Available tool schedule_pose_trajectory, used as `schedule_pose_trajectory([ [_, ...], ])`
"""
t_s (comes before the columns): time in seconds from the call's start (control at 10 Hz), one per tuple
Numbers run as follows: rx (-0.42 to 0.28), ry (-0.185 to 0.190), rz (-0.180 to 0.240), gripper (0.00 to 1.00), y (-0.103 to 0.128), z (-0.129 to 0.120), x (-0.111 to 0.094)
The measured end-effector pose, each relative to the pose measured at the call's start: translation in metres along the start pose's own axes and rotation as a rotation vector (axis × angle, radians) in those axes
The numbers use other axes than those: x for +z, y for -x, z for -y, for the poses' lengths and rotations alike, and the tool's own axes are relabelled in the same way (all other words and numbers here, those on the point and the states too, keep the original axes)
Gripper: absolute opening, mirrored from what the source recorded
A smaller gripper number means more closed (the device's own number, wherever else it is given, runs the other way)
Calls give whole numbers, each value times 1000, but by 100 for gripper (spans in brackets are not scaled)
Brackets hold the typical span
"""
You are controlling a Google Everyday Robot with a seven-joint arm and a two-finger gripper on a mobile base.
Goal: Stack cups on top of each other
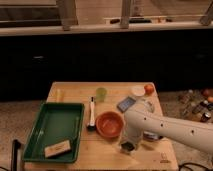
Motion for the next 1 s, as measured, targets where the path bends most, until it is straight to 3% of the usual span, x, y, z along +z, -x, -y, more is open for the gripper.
schedule_pose_trajectory([
  [1.0, 15, -25, -32, 0, -13, 6, -42],
])
